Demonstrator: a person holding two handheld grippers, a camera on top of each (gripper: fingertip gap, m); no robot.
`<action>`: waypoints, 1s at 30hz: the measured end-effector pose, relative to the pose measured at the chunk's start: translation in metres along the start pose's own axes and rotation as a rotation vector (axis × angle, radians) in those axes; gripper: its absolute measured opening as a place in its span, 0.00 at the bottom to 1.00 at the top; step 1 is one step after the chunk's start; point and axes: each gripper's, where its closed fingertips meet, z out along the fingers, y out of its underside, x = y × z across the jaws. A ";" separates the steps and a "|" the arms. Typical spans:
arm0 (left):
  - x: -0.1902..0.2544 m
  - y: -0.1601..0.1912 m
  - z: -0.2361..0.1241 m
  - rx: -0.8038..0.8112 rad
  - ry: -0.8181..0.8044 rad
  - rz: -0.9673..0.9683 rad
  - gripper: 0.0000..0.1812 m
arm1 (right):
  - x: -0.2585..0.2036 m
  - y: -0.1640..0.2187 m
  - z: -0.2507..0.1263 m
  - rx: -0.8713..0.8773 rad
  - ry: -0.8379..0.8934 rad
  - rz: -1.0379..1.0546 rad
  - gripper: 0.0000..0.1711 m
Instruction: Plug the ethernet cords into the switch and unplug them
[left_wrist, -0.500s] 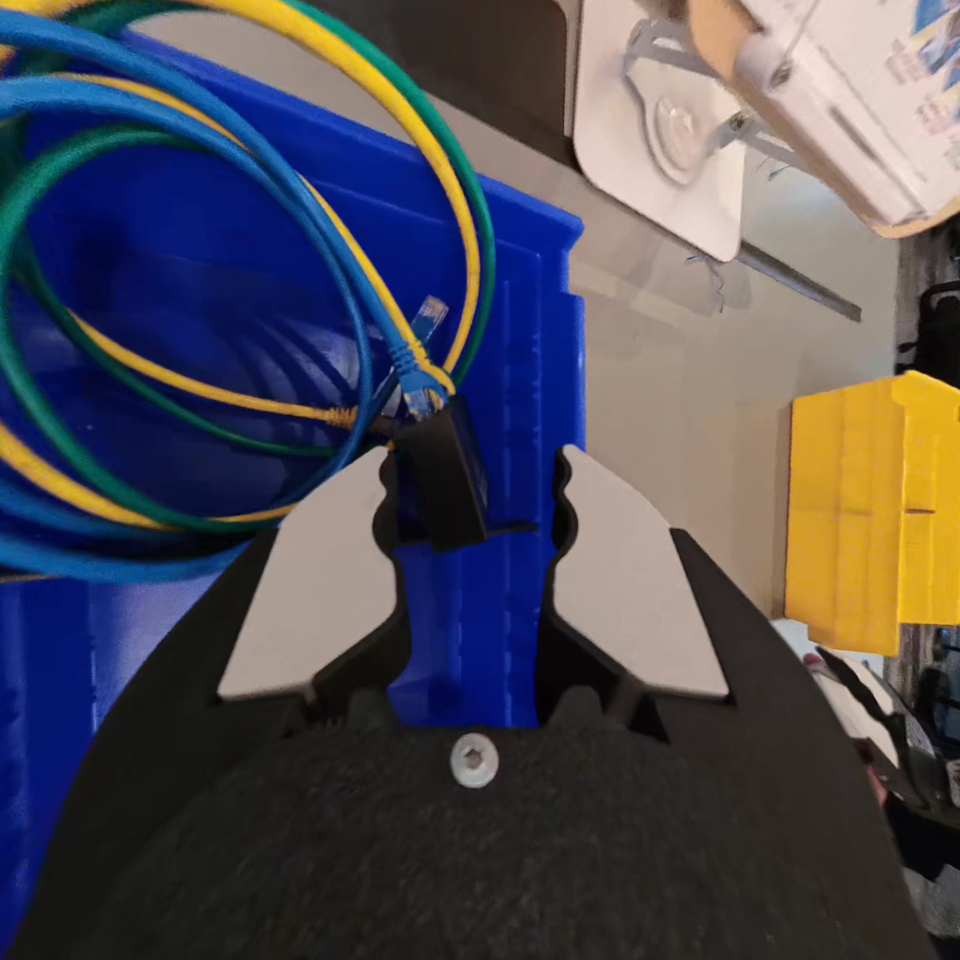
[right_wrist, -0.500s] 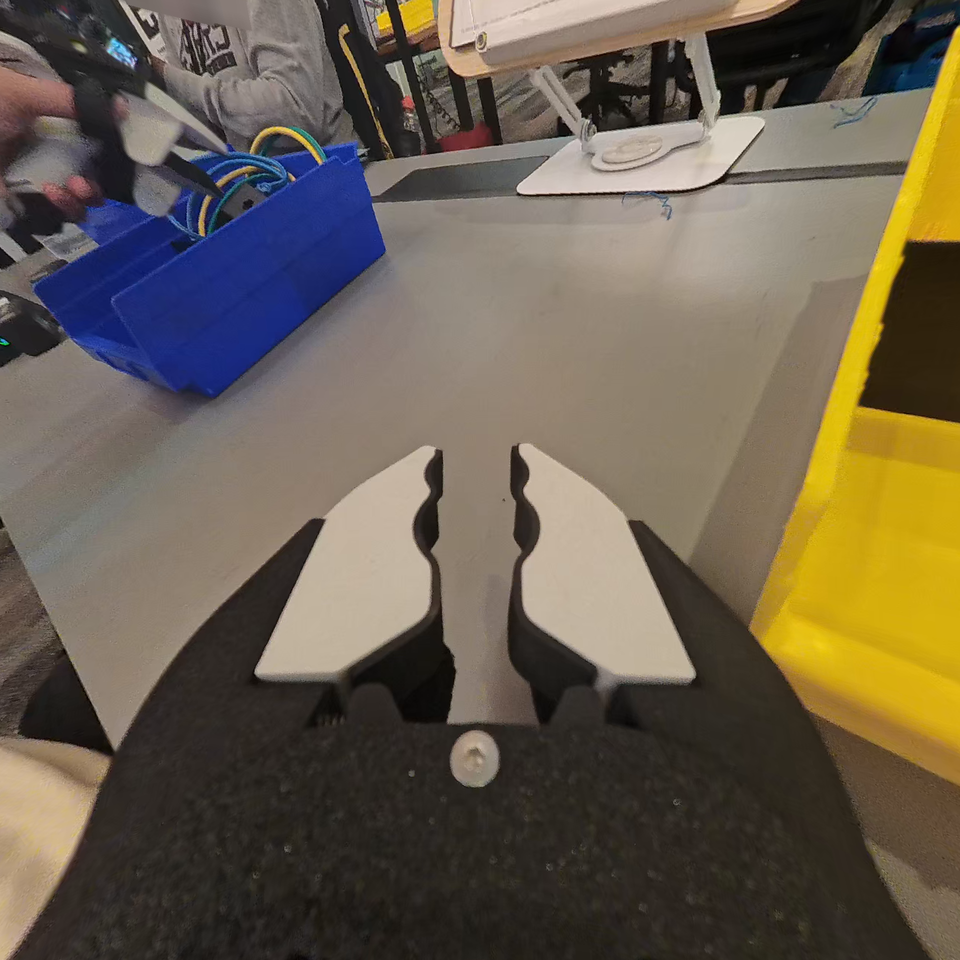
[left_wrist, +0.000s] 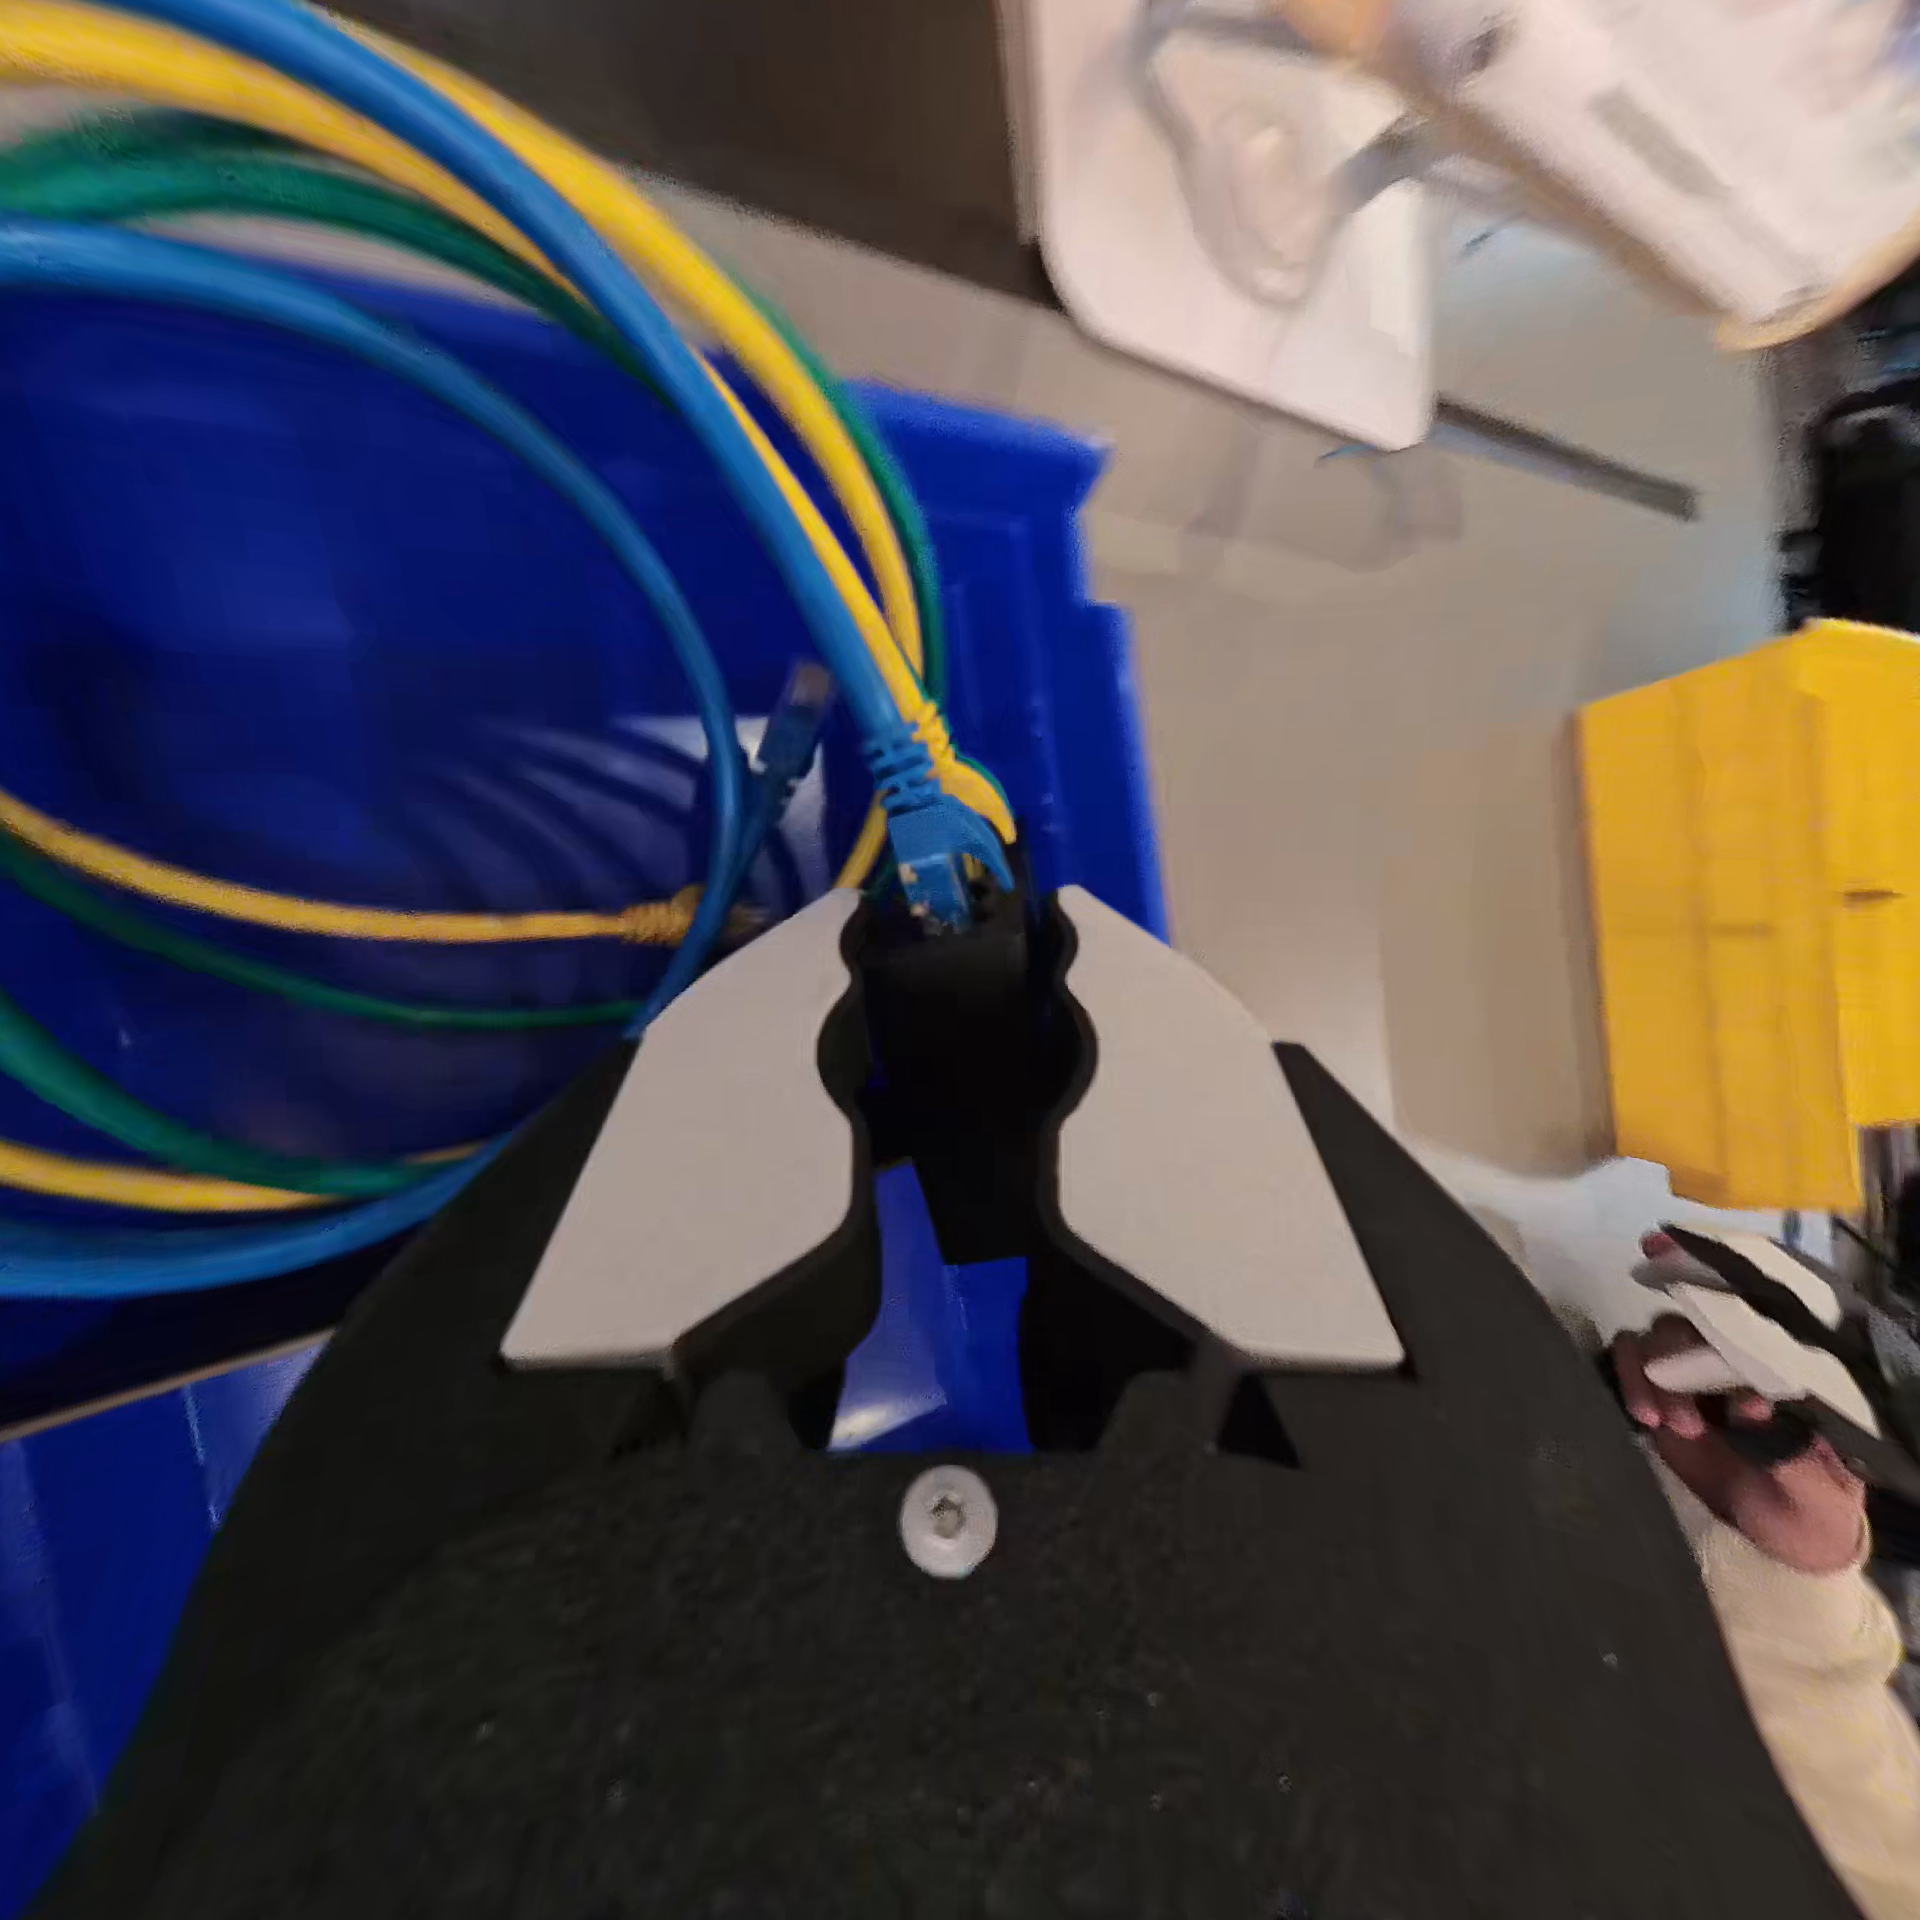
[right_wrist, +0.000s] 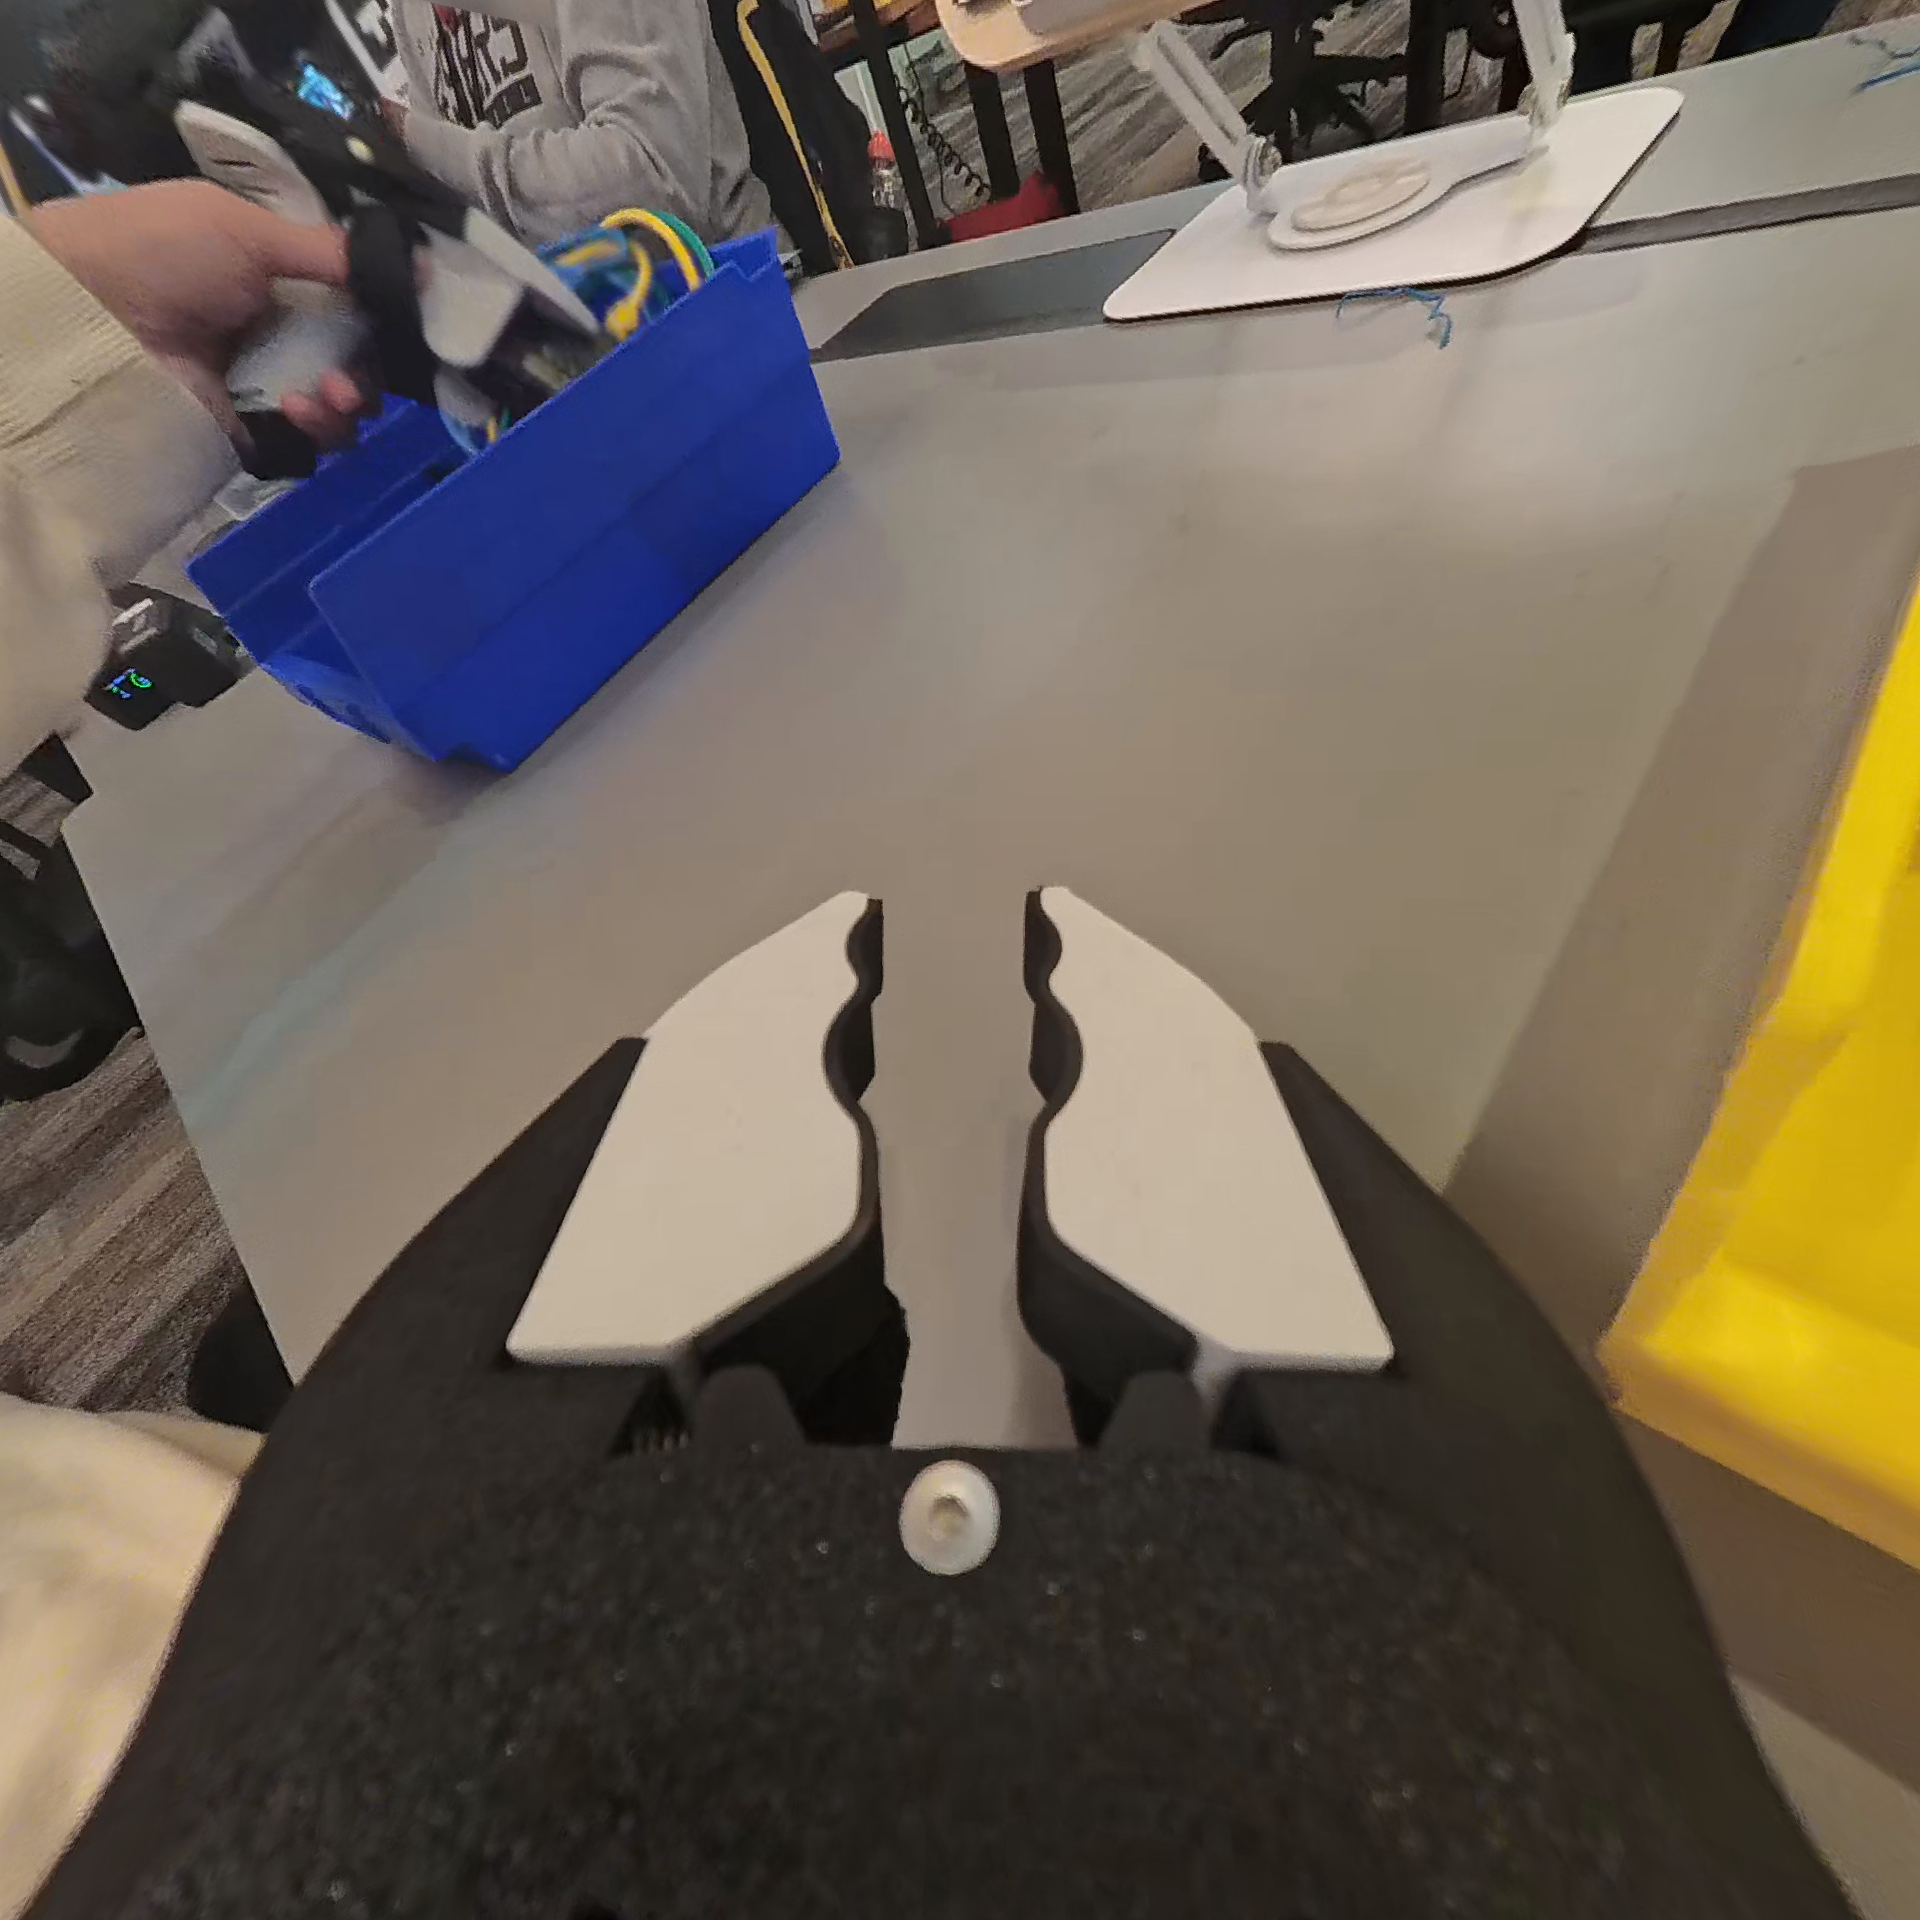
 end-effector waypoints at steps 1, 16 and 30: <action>0.008 -0.005 -0.010 0.033 0.046 0.040 0.16 | -0.001 0.000 0.000 0.000 -0.001 -0.004 0.15; 0.249 -0.002 -0.241 0.217 0.700 0.958 0.16 | -0.038 -0.026 0.012 0.053 -0.131 -0.154 0.18; 0.261 0.121 -0.116 -0.573 0.867 1.030 0.16 | -0.086 -0.079 -0.044 0.195 -0.259 -0.433 0.24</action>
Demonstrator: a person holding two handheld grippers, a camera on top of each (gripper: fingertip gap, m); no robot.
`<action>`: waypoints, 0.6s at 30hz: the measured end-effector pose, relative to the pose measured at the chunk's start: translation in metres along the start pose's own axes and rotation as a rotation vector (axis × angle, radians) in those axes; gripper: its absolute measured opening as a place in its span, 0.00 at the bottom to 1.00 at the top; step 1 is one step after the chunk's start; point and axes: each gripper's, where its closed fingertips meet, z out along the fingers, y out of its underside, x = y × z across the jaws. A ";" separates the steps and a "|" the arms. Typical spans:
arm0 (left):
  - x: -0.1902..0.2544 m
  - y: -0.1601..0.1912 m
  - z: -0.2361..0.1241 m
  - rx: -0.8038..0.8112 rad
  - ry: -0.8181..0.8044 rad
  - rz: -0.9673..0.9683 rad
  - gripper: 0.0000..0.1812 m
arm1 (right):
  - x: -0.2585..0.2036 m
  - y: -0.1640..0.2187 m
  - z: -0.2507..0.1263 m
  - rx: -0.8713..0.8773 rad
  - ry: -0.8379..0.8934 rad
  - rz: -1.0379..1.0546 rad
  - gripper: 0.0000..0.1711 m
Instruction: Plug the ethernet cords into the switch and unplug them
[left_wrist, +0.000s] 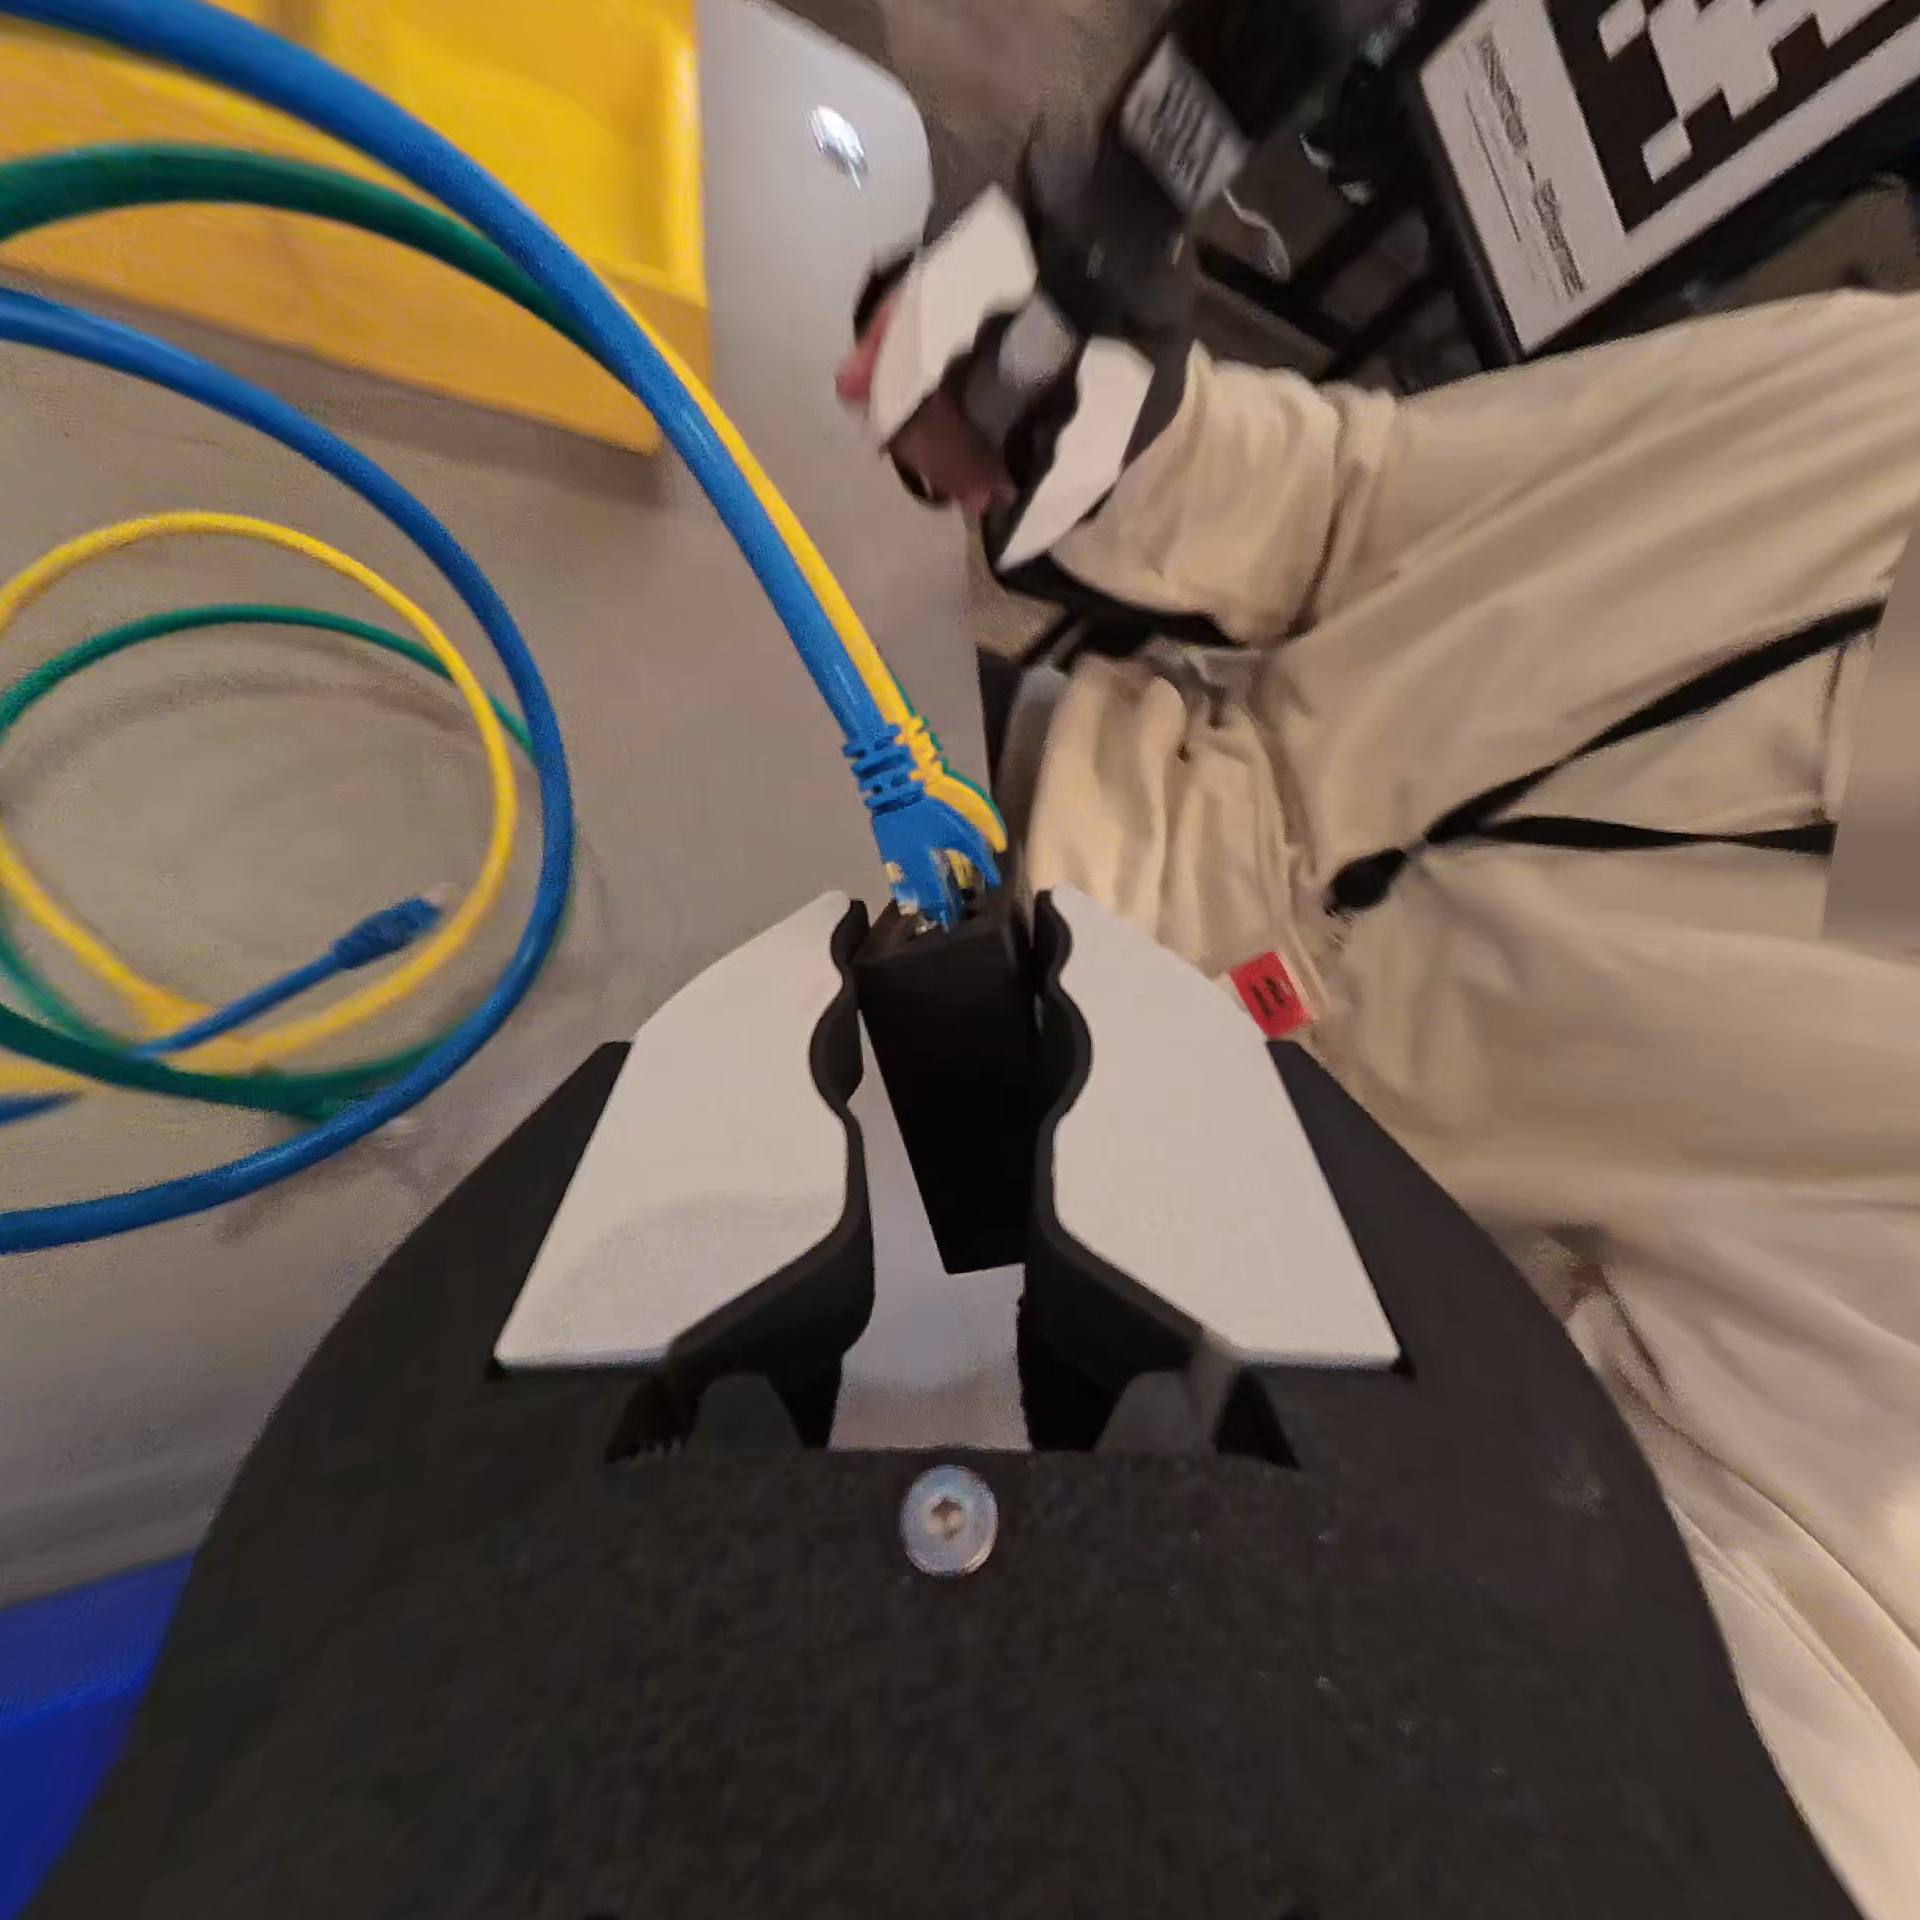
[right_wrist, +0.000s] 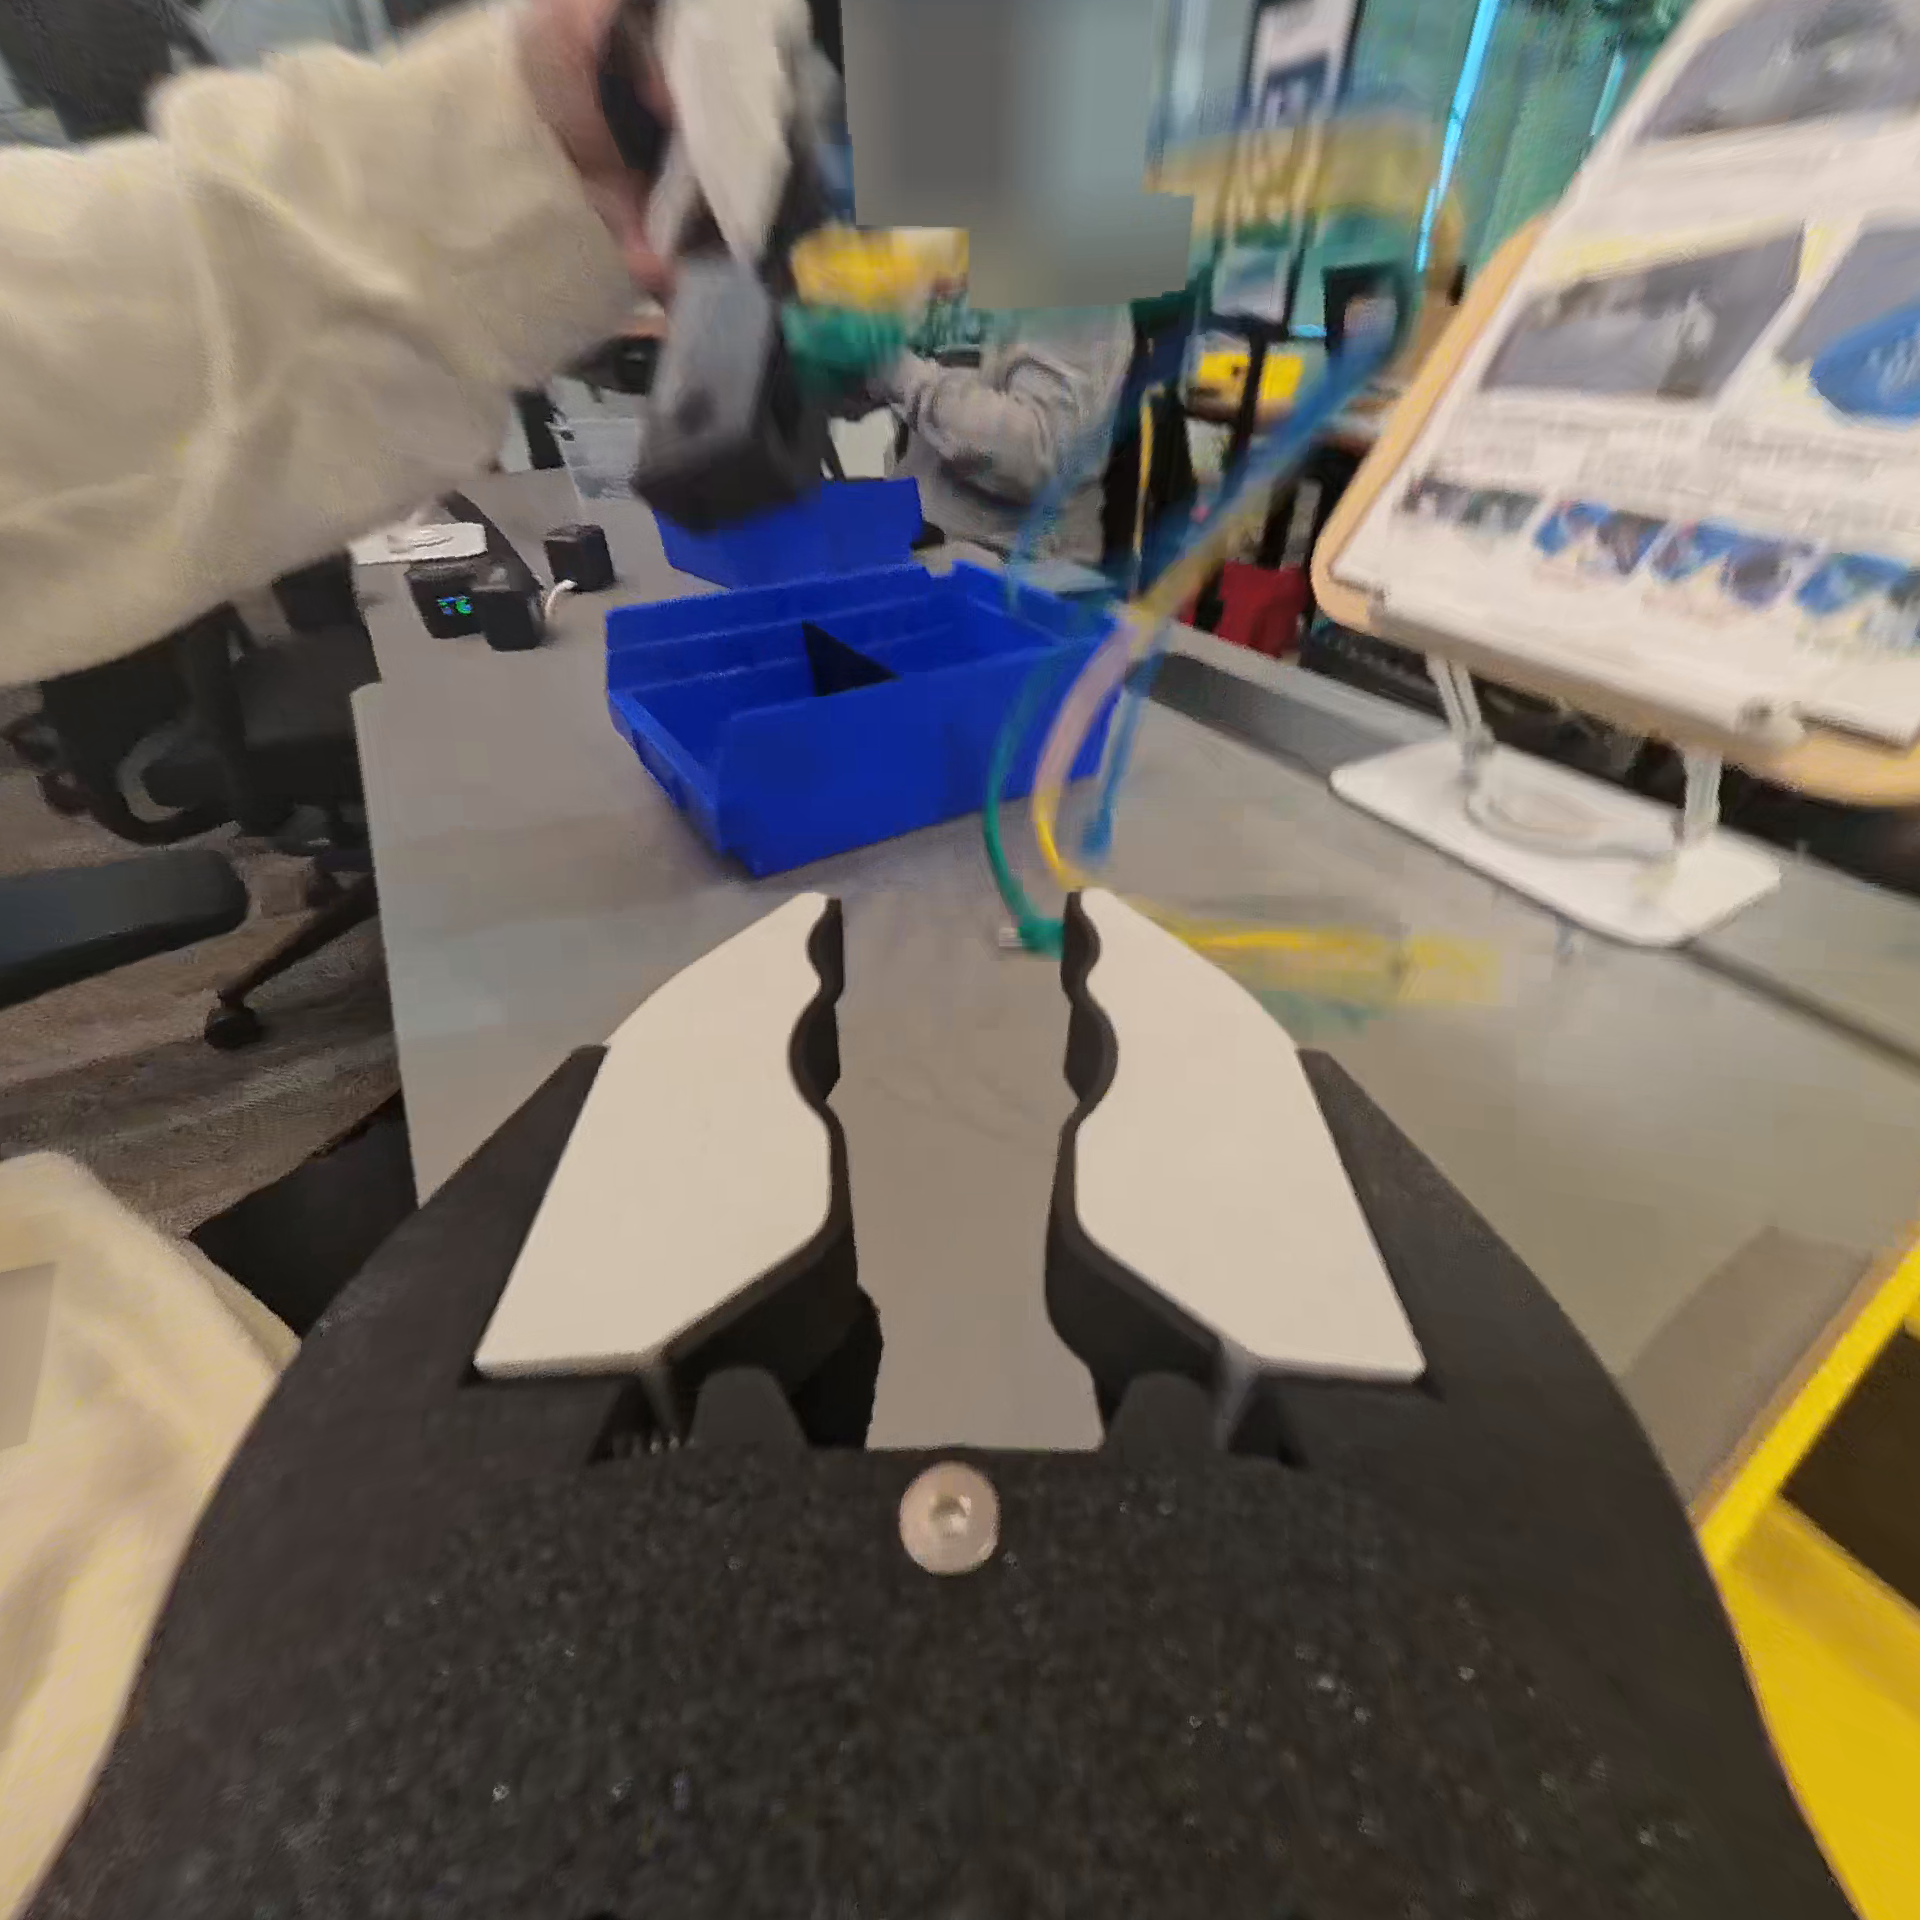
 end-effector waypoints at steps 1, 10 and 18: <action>-0.005 0.008 0.012 -0.041 0.044 -0.029 0.16 | -0.005 -0.010 -0.001 0.011 -0.037 -0.044 0.26; -0.021 0.037 0.078 -0.259 0.433 -0.168 0.16 | -0.008 -0.004 0.052 -0.171 -0.172 -0.512 0.53; -0.052 0.037 0.098 -0.276 0.397 -0.172 0.19 | 0.016 0.071 0.085 -0.452 -0.121 -0.645 0.07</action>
